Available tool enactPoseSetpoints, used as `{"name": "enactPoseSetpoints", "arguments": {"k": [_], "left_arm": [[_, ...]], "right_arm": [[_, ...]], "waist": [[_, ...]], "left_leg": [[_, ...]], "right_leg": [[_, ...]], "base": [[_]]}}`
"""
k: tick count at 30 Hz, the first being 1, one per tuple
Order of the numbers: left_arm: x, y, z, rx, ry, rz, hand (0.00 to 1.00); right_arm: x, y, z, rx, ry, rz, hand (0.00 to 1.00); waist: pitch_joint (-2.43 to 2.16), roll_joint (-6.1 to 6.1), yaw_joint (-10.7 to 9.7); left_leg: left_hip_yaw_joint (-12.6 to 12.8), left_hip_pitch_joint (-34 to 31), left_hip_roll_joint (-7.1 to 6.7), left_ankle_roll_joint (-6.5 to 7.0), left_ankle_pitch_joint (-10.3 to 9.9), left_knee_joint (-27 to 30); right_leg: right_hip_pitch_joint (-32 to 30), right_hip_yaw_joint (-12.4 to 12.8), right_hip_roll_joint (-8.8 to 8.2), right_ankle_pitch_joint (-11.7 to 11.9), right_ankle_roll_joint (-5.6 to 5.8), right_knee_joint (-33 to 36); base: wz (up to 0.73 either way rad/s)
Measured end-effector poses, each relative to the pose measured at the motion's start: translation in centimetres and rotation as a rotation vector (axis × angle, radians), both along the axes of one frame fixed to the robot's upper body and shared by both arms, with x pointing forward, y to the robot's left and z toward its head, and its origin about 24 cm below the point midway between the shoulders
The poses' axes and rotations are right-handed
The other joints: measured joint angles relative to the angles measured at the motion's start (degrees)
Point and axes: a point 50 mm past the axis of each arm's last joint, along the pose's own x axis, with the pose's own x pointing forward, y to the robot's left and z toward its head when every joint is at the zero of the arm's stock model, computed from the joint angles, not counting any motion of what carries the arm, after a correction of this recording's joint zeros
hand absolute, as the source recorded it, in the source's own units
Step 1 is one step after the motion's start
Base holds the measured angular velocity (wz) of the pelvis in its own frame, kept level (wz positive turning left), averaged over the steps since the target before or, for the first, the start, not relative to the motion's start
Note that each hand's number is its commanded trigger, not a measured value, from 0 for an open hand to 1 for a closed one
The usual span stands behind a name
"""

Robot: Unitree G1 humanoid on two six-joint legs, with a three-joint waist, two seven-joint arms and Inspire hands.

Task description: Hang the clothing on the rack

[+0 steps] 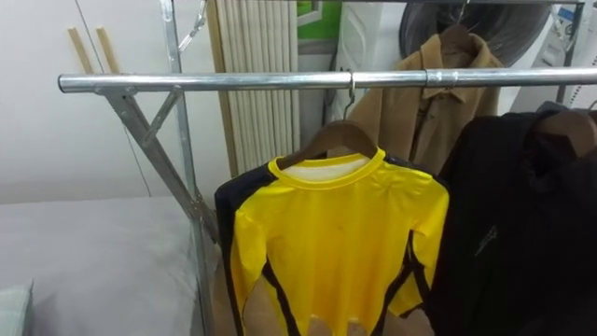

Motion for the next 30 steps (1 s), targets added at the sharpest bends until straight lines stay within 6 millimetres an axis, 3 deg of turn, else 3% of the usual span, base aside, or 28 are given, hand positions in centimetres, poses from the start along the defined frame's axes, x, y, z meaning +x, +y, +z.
{"name": "enactPoseSetpoints", "arguments": {"k": [3,6,9,10,11,12,13,14,16,19,20,21,22,23,24,25,26,28,29,30], "left_arm": [[0.6,-0.3,-0.1,-0.011,-0.027,-0.004,0.0],[0.9,-0.8,-0.2,-0.03,-0.044,-0.011,0.0],[1.3,-0.8,-0.1,-0.043,-0.058,-0.009,0.0],[1.9,-0.9,-0.1,-0.053,-0.069,-0.014,0.0],[2.1,-1.0,-0.1,-0.068,-0.068,-0.026,0.0],[2.1,-1.1,-0.2,-0.073,-0.064,-0.031,0.0],[2.1,-1.2,-0.2,-0.083,-0.055,-0.039,0.0],[2.2,-1.2,-0.2,-0.086,-0.053,-0.039,0.0],[2.3,-1.1,-0.2,-0.084,-0.058,-0.037,0.0],[2.1,-0.9,-0.1,-0.08,-0.053,-0.034,0.0],[2.2,-0.8,-0.1,-0.076,-0.058,-0.026,0.0],[2.5,-0.8,-0.1,-0.074,-0.066,-0.018,0.0],[3.0,-0.6,0.0,-0.067,-0.083,-0.003,0.0],[3.6,-0.4,0.1,-0.051,-0.097,-0.008,0.0],[3.4,-0.3,0.1,-0.042,-0.097,-0.004,0.0],[2.7,-0.3,0.0,-0.035,-0.081,0.002,0.0],[2.3,-0.2,0.0,-0.03,-0.065,0.006,0.0],[2.3,-0.1,0.0,-0.023,-0.063,0.004,0.0],[2.2,-0.2,0.0,-0.022,-0.061,0.005,0.0],[2.0,-0.2,0.0,-0.022,-0.054,0.009,0.0]], "right_arm": [[0.2,0.1,0.0,0.003,0.002,0.027,0.0],[0.2,0.2,0.0,-0.001,0.007,0.057,0.0],[0.1,0.2,-0.1,-0.004,0.027,0.06,0.0],[0.1,0.0,0.0,-0.006,0.032,0.046,0.0],[-0.2,-0.2,-0.1,-0.016,0.05,0.042,0.0],[-0.2,-0.2,-0.1,-0.021,0.057,0.044,0.0],[-0.3,-0.4,-0.1,-0.027,0.065,0.04,0.0],[-0.3,-0.5,-0.1,-0.035,0.068,0.033,0.0],[0.0,-0.8,0.1,-0.045,0.055,0.013,0.0],[0.8,-1.3,0.3,-0.067,0.035,0.003,0.0],[1.2,-1.3,0.4,-0.073,0.022,0.006,0.0],[1.3,-1.3,0.4,-0.074,0.019,0.007,0.0],[1.2,-1.4,0.4,-0.077,0.022,0.007,0.0],[0.7,-1.3,0.3,-0.081,0.043,0.003,0.0],[0.6,-1.3,0.2,-0.083,0.051,0.002,0.0],[0.4,-1.3,0.2,-0.09,0.064,0.003,0.0],[-0.3,-1.4,0.0,-0.097,0.089,-0.002,0.0],[-1.9,-1.6,-0.2,-0.11,0.141,-0.022,0.0],[-2.3,-1.8,-0.2,-0.113,0.159,-0.045,0.0],[-2.3,-1.8,-0.2,-0.115,0.162,-0.05,0.0]], "waist": [[-0.02,0.51,0.7],[-0.03,0.69,0.9],[0.0,0.18,1.9],[0.54,-0.67,1.8],[0.68,-0.93,1.8],[0.72,-0.88,1.8],[0.68,-0.66,1.7],[0.64,-0.34,1.4],[0.5,-0.18,1.7],[0.42,-0.26,2.2],[0.39,-0.26,2.1],[0.33,-0.39,1.9],[0.21,-0.62,1.7],[-0.07,-1.31,2.0],[-0.23,-1.49,2.3],[-0.49,-1.51,2.3],[-0.76,-1.47,1.9],[-0.79,-2.49,1.1],[-0.81,-2.66,1.3],[-0.81,-2.6,1.3]], "left_leg": [[-1.8,-2.2,0.52,-0.75,0.4,2.1],[-0.7,-4.8,1.32,-1.9,1.4,3.3],[0.4,-7.6,1.84,-2.76,4.3,3.0],[6.0,-8.5,2.54,-2.25,5.2,4.6],[11.6,-9.9,3.49,-0.17,4.1,10.2],[13.8,-10.0,3.93,1.22,3.2,12.8],[17.5,-9.9,5.03,2.94,1.8,16.5],[19.3,-9.3,5.63,2.93,0.9,18.5],[20.5,-7.7,5.24,1.98,-0.3,18.3],[20.7,-4.3,2.23,1.7,-1.4,13.5],[21.0,-3.5,1.41,2.01,-1.8,11.7],[21.3,-3.3,1.28,2.09,-1.8,10.8],[22.0,-3.3,0.8,2.57,-2.4,9.0],[21.9,-3.3,0.4,2.15,-3.0,7.1],[21.6,-3.3,0.45,2.19,-3.0,6.5],[20.5,-3.3,0.41,2.2,-3.0,6.1],[18.7,-3.3,0.39,2.33,-2.9,6.2],[16.3,-3.3,-0.13,2.83,-1.2,6.3],[14.5,-3.6,-0.84,3.2,-0.8,6.3],[13.6,-3.7,-1.08,3.4,-0.7,6.3]], "right_leg": [[0.3,-3.3,-0.54,-1.1,-0.69,0.1],[0.7,-8.4,-1.37,-2.4,-1.47,0.4],[1.3,-15.0,-2.62,-4.2,-2.69,-0.2],[1.2,-19.1,-4.27,-5.8,-2.73,-0.1],[2.0,-23.1,-5.31,-7.0,-2.78,0.5],[2.7,-25.2,-5.53,-7.3,-2.83,0.5],[3.9,-29.3,-5.89,-7.7,-3.24,0.9],[4.9,-33.1,-6.2,-8.7,-3.4,1.5],[5.5,-37.8,-7.17,-10.3,-3.27,3.2],[5.7,-41.9,-8.42,-11.8,-2.97,5.5],[5.5,-44.2,-8.82,-11.8,-3.04,6.0],[5.6,-45.7,-9.21,-12.0,-2.88,6.5],[5.6,-48.0,-9.82,-12.5,-2.2,7.6],[5.4,-49.1,-10.84,-12.9,-1.57,9.0],[5.3,-49.1,-11.35,-12.9,-1.45,9.8],[5.2,-47.3,-11.97,-12.4,-0.6,11.4],[5.3,-42.0,-12.03,-11.8,0.31,12.4],[6.4,-35.5,-11.69,-11.8,0.4,12.2],[7.0,-32.6,-11.52,-11.7,0.81,11.9],[7.4,-31.4,-11.29,-11.4,1.33,11.8]], "base": [[0.59],[0.89],[1.19],[1.69],[1.79],[1.82],[1.86],[1.82],[1.54],[1.06],[0.75],[0.97],[1.07],[0.94],[0.6],[0.63],[0.84],[1.3],[1.18],[0.89]]}}
